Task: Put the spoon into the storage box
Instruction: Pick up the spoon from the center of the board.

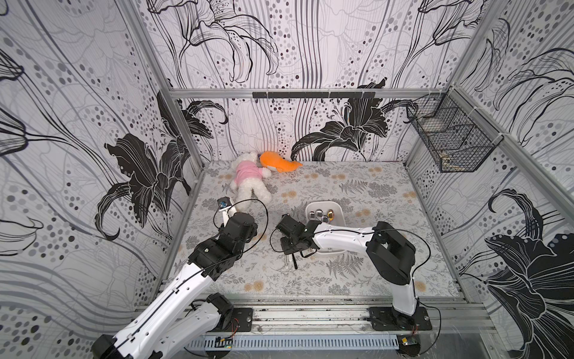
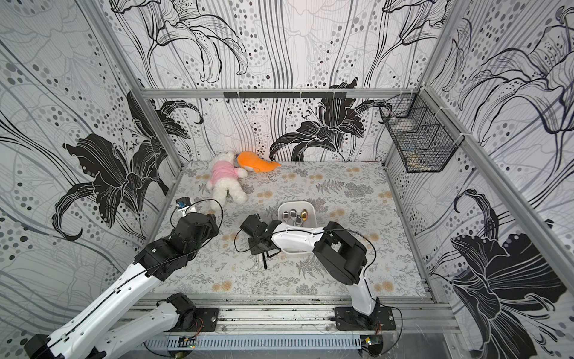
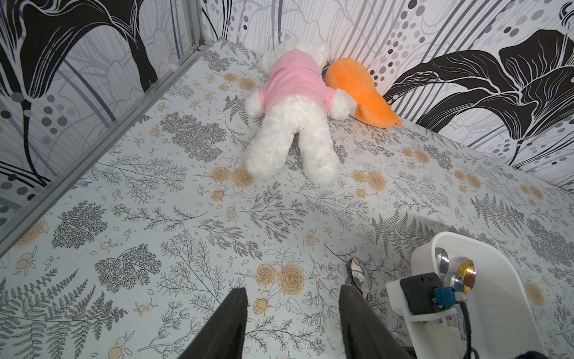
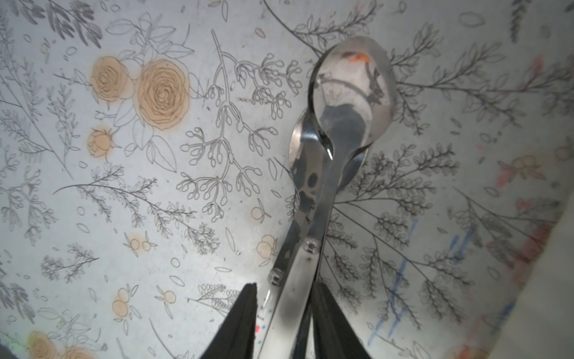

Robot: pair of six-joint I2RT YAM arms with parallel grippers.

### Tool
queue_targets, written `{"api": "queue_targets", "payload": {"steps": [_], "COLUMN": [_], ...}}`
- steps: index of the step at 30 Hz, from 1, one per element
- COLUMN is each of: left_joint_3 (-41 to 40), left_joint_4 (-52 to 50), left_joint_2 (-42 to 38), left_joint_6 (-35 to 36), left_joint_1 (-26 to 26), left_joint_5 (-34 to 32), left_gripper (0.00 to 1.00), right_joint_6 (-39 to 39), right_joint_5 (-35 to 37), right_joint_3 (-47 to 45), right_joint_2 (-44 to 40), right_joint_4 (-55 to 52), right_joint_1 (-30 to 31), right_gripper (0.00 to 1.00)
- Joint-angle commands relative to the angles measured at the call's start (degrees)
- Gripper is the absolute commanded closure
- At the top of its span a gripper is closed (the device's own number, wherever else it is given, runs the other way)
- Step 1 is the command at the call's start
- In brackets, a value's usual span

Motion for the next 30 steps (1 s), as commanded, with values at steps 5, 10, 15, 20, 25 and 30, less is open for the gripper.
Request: {"api": "queue_targets", "payload": {"steps": [5, 10, 15, 20, 25, 30], "left_joint_3": [-0.56, -0.47, -0.47, -0.39, -0.26, -0.39], "left_joint_4": [1.74, 1.86, 1.95, 2.1, 2.08, 2.13], "left_joint_2": [0.19, 0.46, 0.68, 0.99, 1.4, 1.17], "left_joint_6": [0.78, 0.78, 1.01, 1.06, 1.12, 1.2], "left_joint_1": [0.33, 0.45, 0.38, 0.37, 0.45, 0.5], "left_joint_5": [0.31, 0.43, 0.55, 0.76, 0.95, 1.04], "left_gripper": [0.46, 0.46, 0.46, 0.46, 0.46, 0.46], "right_joint_6": [1.73, 1.99, 2.18, 2.18, 2.22, 2.44], "right_joint_5": [0.84, 0.94, 0.82, 1.58, 1.36, 1.97], "right_joint_3": [-2.34, -3.94, -4.69, -4.69, -3.51, -2.19], "right_joint_2": [0.35, -0.04, 0.28, 0.4, 0.09, 0.43], "right_joint_4": [-2.12, -1.87, -2.26, -3.64, -4.43, -5.12], "right_joint_1": [0.78, 0.79, 0.83, 0.88, 2.07, 2.93], "right_gripper": [0.71, 0.74, 0.76, 0.73, 0.73, 0.74]}}
